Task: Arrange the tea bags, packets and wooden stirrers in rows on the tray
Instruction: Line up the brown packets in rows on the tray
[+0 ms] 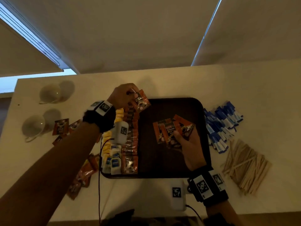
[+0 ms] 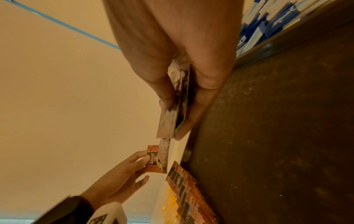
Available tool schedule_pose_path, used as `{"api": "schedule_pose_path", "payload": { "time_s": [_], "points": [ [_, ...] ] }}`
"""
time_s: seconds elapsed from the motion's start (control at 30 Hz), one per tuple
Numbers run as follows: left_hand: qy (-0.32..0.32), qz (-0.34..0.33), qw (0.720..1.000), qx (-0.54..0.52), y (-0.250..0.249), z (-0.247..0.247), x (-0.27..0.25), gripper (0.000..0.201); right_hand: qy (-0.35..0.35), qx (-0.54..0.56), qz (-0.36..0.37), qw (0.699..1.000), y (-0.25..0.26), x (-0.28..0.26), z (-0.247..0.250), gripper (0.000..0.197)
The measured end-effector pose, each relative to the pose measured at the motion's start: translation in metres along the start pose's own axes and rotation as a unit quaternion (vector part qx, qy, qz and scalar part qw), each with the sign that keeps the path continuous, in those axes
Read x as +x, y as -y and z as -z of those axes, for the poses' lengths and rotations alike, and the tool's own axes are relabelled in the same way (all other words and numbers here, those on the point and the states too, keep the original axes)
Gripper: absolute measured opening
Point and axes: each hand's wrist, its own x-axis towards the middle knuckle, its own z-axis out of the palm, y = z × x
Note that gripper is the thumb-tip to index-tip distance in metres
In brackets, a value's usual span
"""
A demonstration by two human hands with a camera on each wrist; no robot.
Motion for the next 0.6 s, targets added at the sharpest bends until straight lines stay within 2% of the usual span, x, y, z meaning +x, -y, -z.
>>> {"api": "schedule_pose_path", "payload": {
  "time_s": [0.17, 0.23, 0.6],
  "points": [
    [0.125, -0.036, 0.986, 0.106, -0.006, -0.012, 0.050, 0.018, -0.004, -0.004, -0.019, 1.000, -0.005, 0.005, 0.006, 0.032],
    [0.150, -0.030, 0.981, 0.121, -0.009, -0.020, 0.059, 0.017, -0.001, -0.008, -0.023, 1.000, -0.006, 0.009, 0.008, 0.034],
    [0.162, -0.016, 0.968, 0.191, -0.003, -0.036, 0.081, 0.017, 0.012, -0.004, -0.030, 0.999, -0.008, 0.017, 0.004, 0.039]
  ]
}}
